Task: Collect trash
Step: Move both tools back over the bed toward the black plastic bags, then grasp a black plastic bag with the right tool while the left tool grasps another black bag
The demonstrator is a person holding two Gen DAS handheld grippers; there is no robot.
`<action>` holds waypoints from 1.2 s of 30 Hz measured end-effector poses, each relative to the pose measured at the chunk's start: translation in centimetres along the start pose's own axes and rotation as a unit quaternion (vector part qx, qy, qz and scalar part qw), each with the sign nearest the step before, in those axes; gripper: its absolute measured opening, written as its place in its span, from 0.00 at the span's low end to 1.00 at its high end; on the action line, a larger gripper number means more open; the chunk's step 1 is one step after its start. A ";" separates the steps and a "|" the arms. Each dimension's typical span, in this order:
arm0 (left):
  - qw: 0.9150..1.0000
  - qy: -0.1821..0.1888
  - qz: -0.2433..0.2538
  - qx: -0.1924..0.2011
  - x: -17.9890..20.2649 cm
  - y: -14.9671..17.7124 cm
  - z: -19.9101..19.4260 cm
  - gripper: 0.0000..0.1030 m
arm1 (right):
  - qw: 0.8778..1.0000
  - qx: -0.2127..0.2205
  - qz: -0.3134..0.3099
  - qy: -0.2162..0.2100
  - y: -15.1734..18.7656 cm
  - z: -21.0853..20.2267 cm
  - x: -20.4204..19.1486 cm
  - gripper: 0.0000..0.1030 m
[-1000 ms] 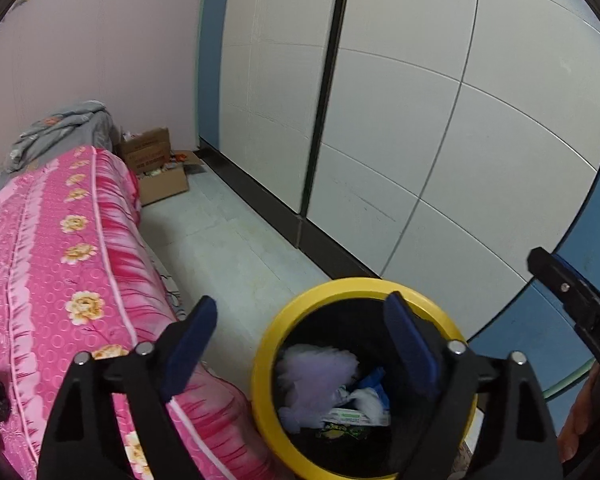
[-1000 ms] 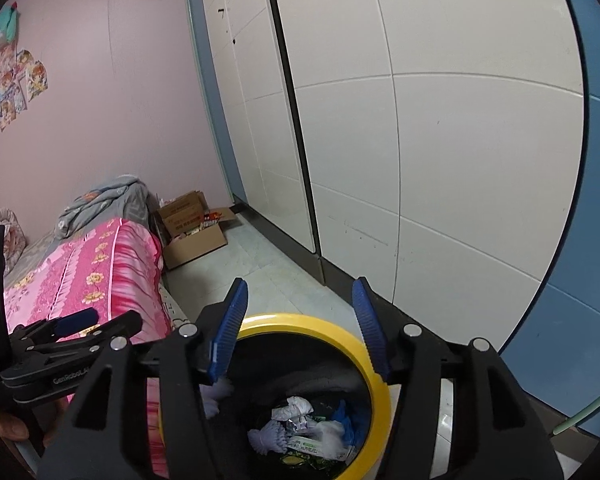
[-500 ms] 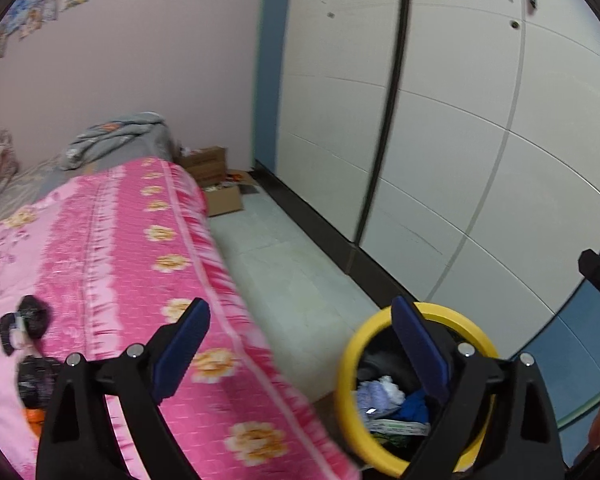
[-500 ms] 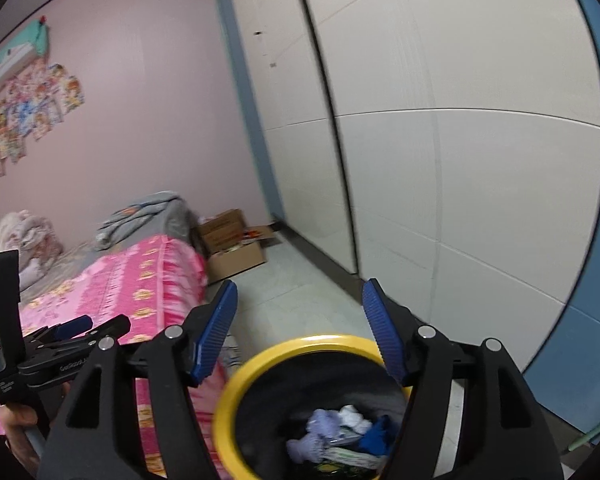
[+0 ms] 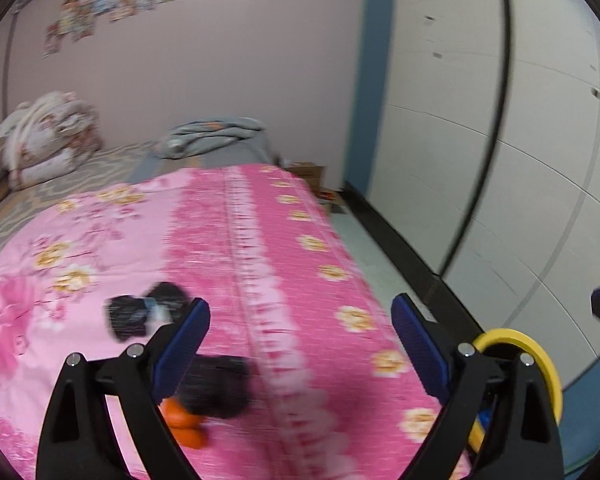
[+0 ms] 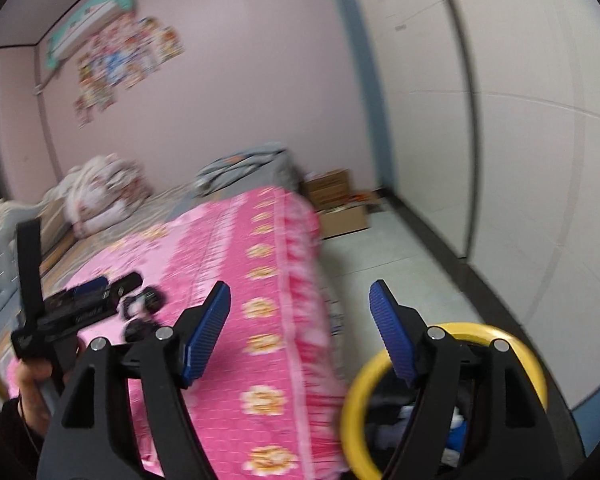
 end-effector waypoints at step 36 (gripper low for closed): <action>0.979 -0.032 -0.149 -0.134 -21.2 7.3 15.3 0.85 | 0.951 -0.268 -0.053 -0.144 12.7 23.6 -18.6 0.66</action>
Point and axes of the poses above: each gripper's, at about its wrist camera, not at the fingertips, and z roughly the way its jaws point, x to its right, y to its underside, the point moved 1 cm from there along z, roughly the way its jaws point, and after that the axes turned 10 degrees about z, right-handed, at the moved point
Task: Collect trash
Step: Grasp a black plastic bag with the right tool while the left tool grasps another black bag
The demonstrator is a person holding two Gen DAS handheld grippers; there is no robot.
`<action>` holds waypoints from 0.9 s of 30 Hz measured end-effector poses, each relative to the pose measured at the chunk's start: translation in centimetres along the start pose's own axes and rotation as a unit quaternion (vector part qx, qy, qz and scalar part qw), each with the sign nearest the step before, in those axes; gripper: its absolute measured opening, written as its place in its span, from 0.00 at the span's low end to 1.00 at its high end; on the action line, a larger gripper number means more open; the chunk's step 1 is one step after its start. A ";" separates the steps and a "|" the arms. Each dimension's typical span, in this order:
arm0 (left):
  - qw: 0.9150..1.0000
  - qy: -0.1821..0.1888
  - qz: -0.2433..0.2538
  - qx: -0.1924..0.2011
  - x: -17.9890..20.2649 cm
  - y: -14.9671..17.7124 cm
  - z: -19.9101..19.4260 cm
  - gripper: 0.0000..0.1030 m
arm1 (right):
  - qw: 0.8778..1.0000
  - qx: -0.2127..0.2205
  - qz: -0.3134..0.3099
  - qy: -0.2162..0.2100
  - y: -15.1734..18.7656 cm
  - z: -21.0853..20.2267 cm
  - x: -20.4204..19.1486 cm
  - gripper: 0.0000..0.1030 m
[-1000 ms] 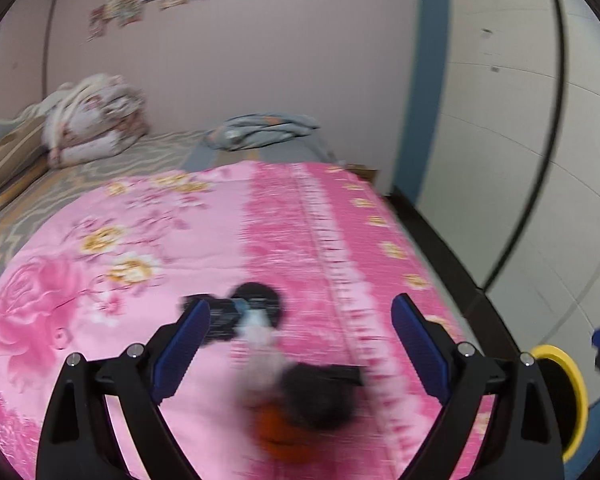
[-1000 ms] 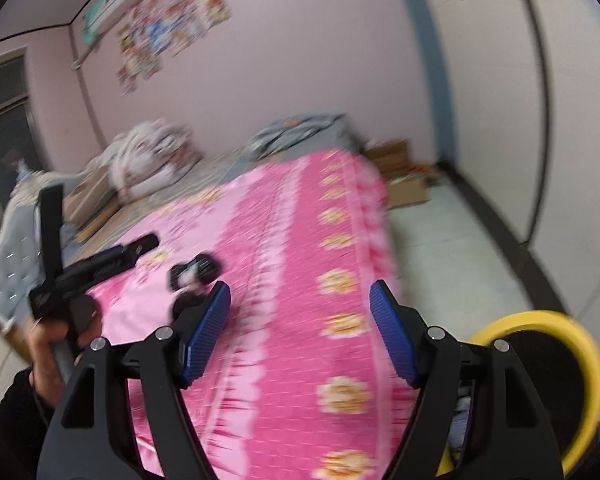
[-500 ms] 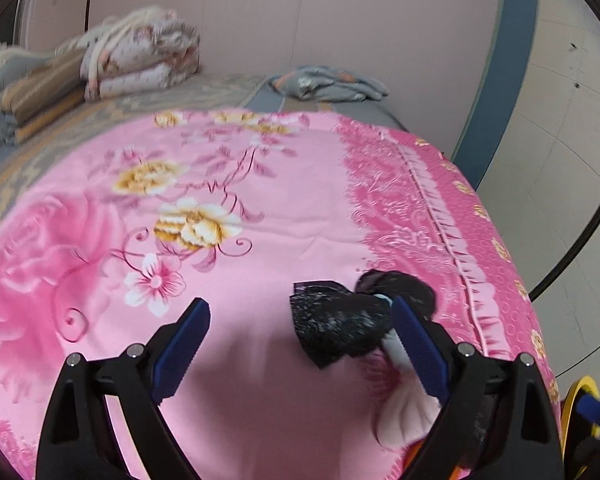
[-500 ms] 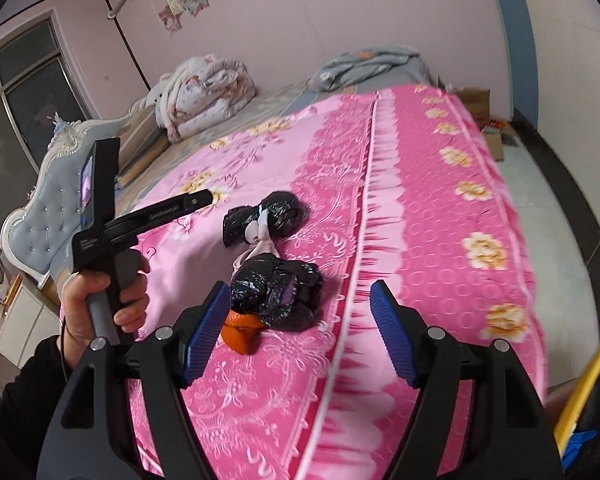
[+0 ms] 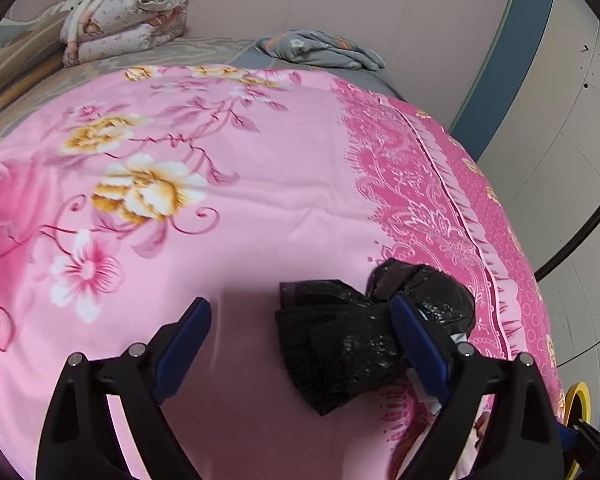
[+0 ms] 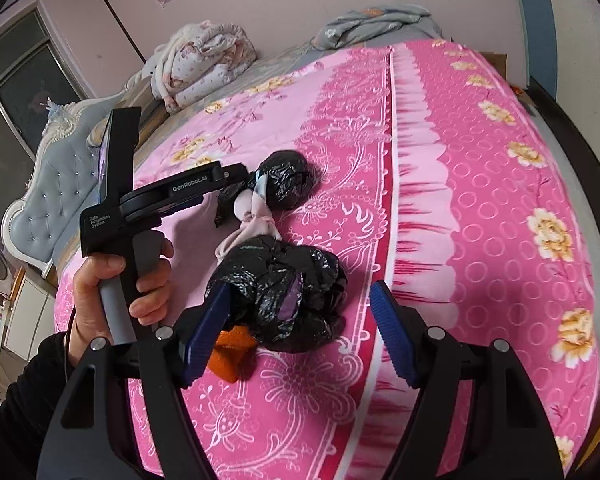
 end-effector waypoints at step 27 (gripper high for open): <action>0.999 0.025 -0.026 -0.001 -0.6 0.8 0.7 0.02 | 1.000 -0.003 0.002 -0.001 0.4 0.5 0.4 0.25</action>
Point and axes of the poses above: each gripper's, at about its wrist camera, not at the fingertips, and z roughly the way its jaws point, x to its right, y to its underside, the point moved 1 cm from there along z, roughly the way its jaws point, and after that the axes turned 10 degrees about z, right-handed, at the moved point
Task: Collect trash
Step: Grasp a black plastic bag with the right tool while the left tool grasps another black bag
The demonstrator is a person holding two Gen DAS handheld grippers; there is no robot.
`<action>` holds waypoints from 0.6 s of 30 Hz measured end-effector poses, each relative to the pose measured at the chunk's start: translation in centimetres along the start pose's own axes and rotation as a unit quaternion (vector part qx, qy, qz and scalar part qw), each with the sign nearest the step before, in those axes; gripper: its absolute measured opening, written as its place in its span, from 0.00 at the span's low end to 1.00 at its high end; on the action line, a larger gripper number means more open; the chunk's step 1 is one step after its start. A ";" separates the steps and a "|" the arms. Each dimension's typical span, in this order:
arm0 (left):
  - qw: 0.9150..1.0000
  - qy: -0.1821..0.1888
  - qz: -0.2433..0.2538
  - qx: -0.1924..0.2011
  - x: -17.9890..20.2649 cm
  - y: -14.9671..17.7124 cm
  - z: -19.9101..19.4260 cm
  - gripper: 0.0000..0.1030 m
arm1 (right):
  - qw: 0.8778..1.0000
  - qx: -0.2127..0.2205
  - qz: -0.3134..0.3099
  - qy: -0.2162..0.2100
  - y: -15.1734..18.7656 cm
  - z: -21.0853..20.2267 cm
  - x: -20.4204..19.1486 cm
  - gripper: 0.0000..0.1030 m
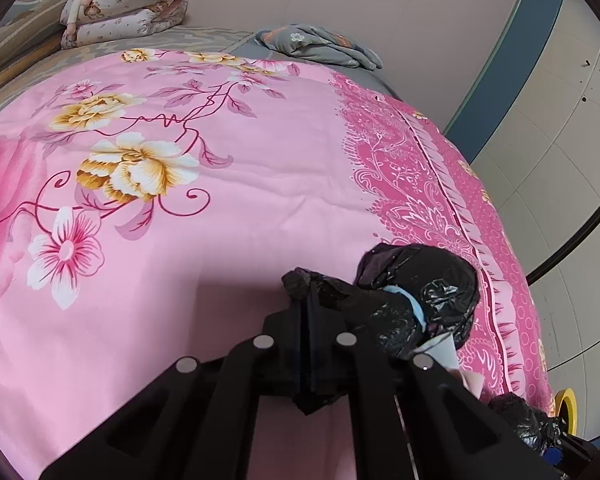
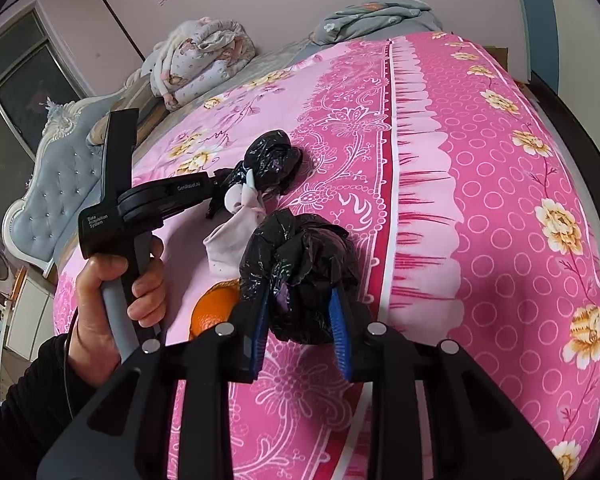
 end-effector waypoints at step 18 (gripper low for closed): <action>0.999 -0.006 -0.021 0.027 -1.7 0.8 -7.3 0.01 | 0.997 -0.042 -0.051 -0.041 6.0 -1.8 -6.5 0.25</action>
Point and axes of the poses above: each gripper's, at about its wrist camera, not at the fingertips, and z roughly the way its jaws point, x to its right, y to its underside, the point moved 1 cm from there along z, roughly the way its jaws point, and after that the axes turned 10 degrees about z, right-handed, at the moved point
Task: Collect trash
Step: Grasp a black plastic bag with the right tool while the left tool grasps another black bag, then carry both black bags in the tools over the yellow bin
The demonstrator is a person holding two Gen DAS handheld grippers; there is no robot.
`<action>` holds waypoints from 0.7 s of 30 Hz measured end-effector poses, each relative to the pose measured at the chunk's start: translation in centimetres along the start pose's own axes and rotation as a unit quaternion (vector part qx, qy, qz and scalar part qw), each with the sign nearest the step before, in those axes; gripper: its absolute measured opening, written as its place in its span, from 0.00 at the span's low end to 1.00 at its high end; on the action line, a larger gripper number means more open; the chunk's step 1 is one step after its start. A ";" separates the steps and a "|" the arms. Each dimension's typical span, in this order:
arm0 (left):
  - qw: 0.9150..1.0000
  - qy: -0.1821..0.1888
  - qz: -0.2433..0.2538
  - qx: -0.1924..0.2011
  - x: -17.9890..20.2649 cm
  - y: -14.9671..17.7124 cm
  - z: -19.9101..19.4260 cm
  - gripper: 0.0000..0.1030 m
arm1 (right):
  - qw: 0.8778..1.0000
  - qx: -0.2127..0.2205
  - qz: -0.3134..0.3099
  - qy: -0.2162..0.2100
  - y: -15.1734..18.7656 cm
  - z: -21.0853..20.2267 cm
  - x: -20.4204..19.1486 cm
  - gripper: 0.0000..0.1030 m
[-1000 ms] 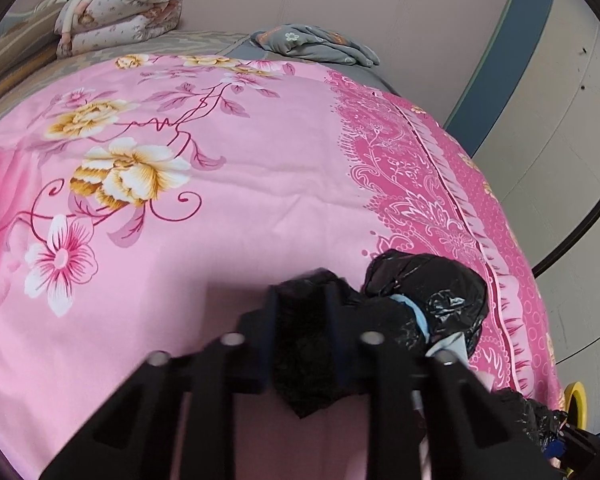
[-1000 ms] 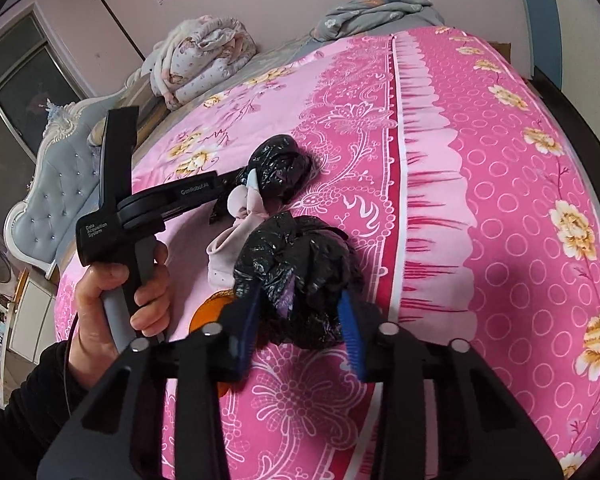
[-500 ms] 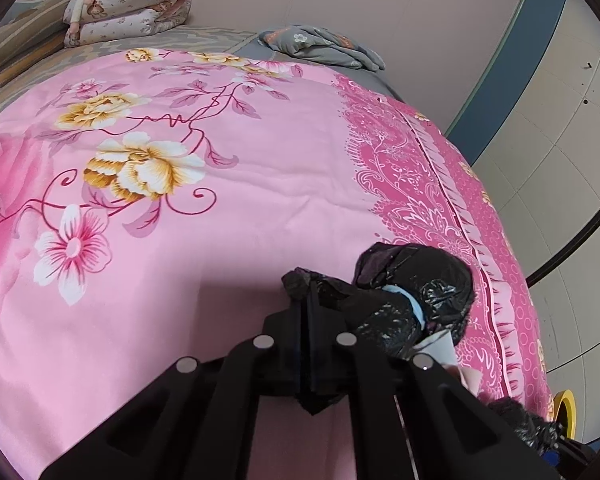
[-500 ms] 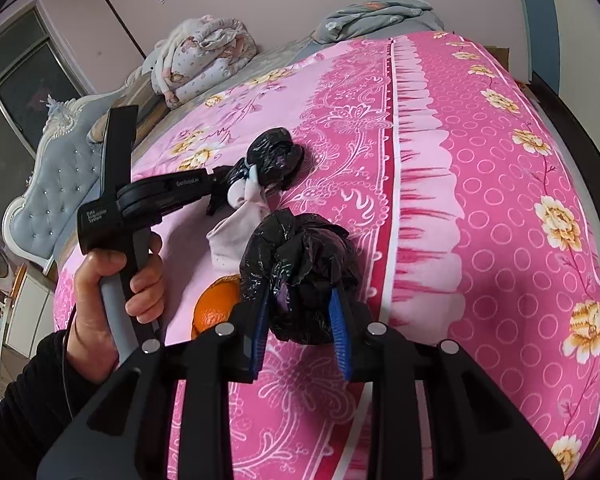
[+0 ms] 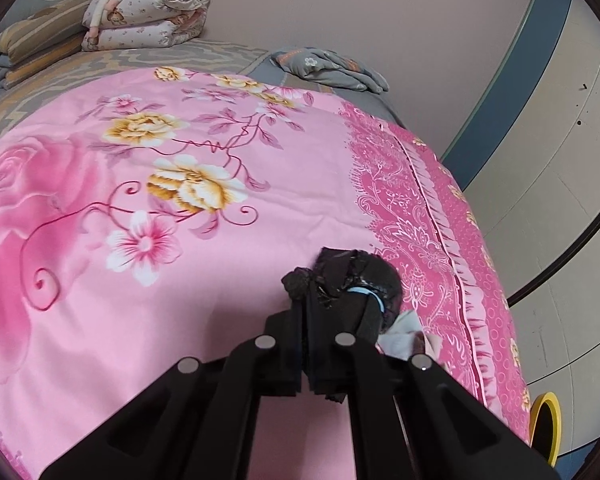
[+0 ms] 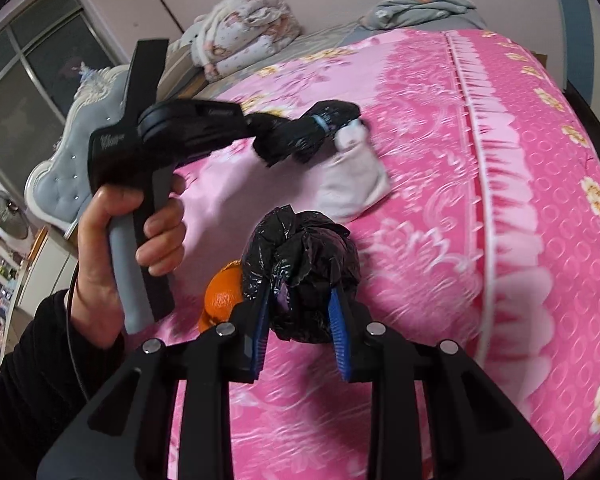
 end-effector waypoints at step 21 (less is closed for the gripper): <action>0.995 0.030 -0.004 0.097 0.9 -0.6 -14.4 0.01 | 0.989 0.143 -0.036 0.024 2.6 -14.9 -3.5 0.24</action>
Point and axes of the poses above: each gripper's, at about its wrist camera, not at the fingertips, and z roughly the way its jaws point, x to its right, y to its underside, the point moved 1 cm from there along z, roughly the way its jaws point, and after that the axes turned 10 degrees about z, right-handed, at the moved point
